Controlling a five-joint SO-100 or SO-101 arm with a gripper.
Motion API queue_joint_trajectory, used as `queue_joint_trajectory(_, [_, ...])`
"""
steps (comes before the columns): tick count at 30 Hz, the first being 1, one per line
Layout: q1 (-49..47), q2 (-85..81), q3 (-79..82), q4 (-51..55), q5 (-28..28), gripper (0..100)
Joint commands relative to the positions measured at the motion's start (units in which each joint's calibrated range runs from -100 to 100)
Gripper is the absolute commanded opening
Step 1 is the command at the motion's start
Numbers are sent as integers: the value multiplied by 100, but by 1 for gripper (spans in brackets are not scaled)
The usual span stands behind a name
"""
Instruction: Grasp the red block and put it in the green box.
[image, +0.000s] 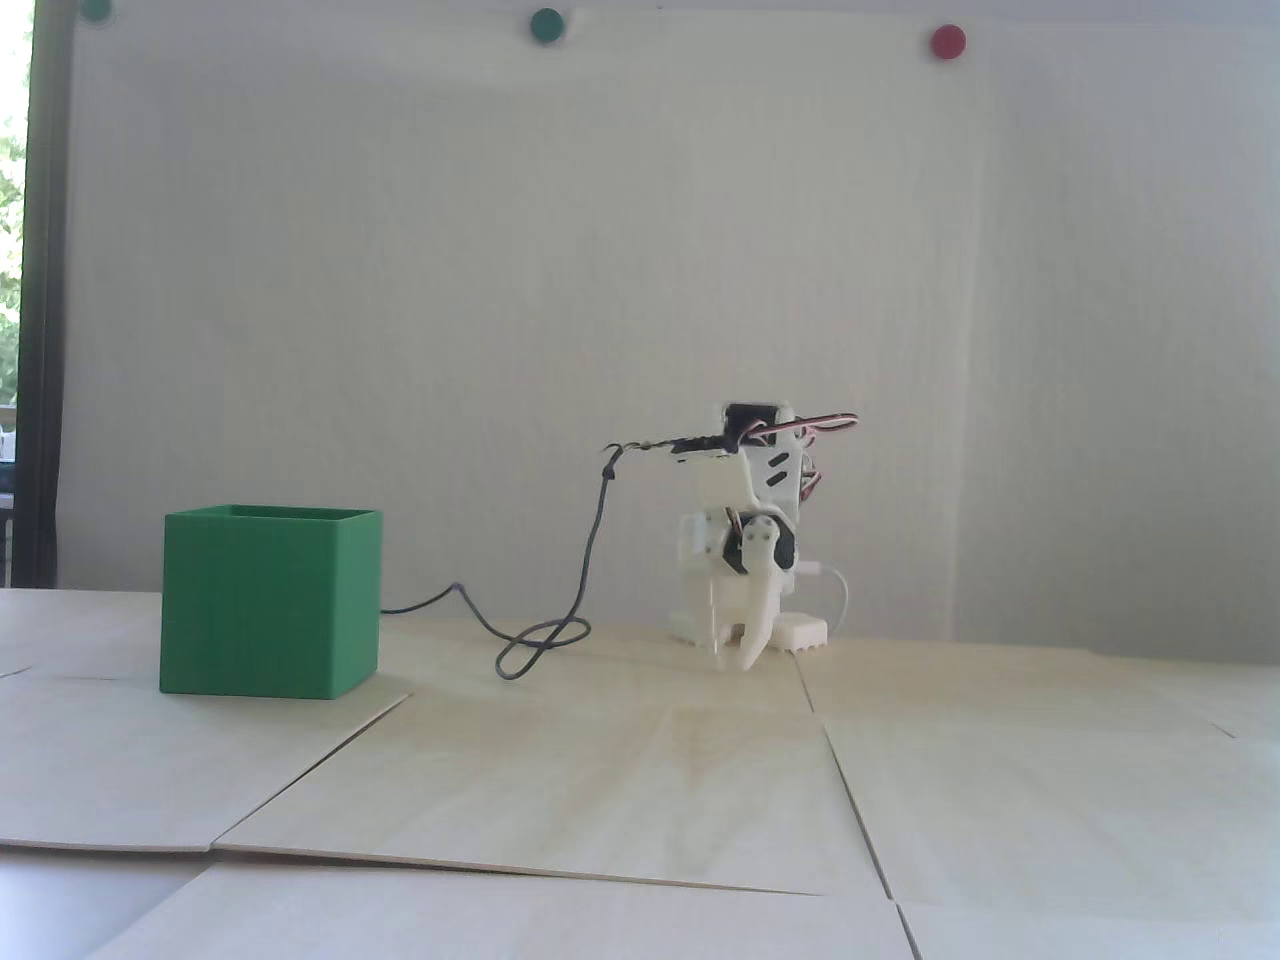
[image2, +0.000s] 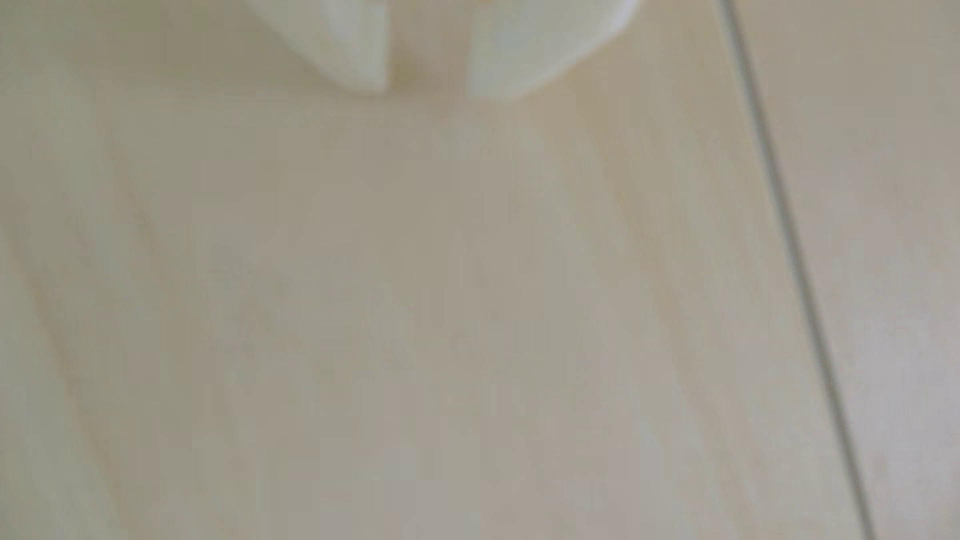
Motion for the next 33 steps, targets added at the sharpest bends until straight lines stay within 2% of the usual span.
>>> queue_joint_trajectory(1, [-327,-512,38,1014,-5,4])
queue_joint_trajectory(5, [-383,-835,47,1739,-5,4])
queue_joint_trajectory(8, [-319,-1072,47,1891,-11,4])
queue_joint_trajectory(33, [-335,-1301,47,1899,-16,4])
